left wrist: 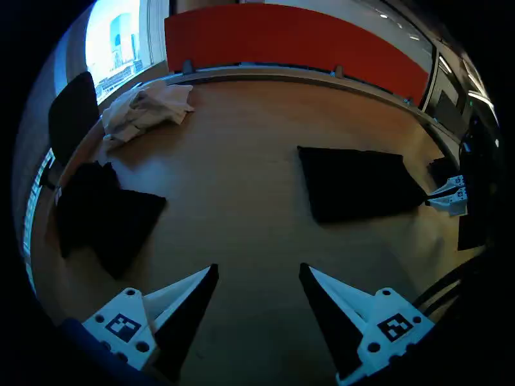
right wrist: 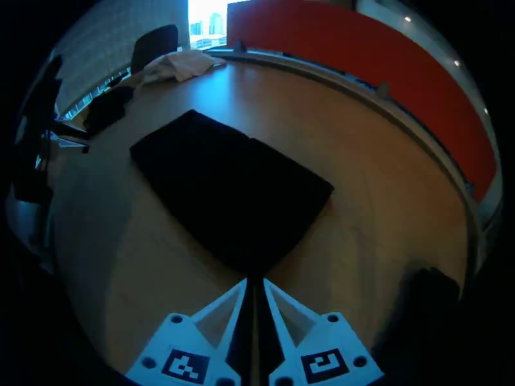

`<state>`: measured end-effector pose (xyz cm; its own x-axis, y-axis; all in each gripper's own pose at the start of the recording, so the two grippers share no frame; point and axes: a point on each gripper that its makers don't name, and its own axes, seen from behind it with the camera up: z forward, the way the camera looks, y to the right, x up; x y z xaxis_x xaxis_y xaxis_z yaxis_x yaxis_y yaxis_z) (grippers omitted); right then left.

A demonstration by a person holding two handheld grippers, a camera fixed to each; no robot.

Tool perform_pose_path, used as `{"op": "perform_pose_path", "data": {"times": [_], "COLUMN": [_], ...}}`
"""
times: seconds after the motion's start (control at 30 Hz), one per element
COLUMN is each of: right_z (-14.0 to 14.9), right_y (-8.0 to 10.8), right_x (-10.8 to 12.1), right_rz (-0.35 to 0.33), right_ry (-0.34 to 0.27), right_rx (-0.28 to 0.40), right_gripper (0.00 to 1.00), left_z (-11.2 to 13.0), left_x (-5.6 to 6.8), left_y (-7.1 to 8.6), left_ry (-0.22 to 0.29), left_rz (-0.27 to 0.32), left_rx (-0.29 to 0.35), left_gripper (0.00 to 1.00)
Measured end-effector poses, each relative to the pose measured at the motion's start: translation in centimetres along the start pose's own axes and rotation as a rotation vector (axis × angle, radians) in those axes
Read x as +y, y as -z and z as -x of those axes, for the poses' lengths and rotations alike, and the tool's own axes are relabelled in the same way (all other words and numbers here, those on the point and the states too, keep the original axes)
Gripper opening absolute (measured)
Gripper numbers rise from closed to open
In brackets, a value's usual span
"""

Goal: Fold towel

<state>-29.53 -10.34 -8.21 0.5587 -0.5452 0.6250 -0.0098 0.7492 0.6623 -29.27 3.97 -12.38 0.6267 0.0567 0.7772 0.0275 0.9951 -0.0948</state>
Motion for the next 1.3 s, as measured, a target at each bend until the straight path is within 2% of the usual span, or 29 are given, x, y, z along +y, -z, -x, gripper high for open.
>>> {"op": "perform_pose_path", "data": {"times": [0.2,0.4,0.6,0.8,1.3], "right_z": [-3.2,-7.6,-12.2,-15.9,-18.1], "right_y": [0.9,1.6,2.0,2.2,1.6], "right_x": [0.0,-0.1,-0.9,-1.8,-3.4], "right_rz": [0.010,0.015,0.009,-0.004,-0.032], "right_ry": [0.030,0.092,0.158,0.195,0.237], "right_rx": [0.058,0.118,0.174,0.219,0.224], "right_gripper": [0.08,0.07,0.07,0.07,0.07], "left_z": [-0.2,-0.4,-0.4,-0.5,-1.1], "left_x": [-0.2,-0.4,-0.5,-0.5,-1.1], "left_y": [0.0,0.1,0.3,0.4,0.7], "left_ry": [0.004,0.010,0.014,0.021,0.032], "left_rz": [-0.004,-0.008,-0.010,-0.011,-0.013], "left_rx": [0.003,0.008,0.011,0.018,0.036], "left_gripper": [0.93,0.94,0.93,0.93,0.93]}}
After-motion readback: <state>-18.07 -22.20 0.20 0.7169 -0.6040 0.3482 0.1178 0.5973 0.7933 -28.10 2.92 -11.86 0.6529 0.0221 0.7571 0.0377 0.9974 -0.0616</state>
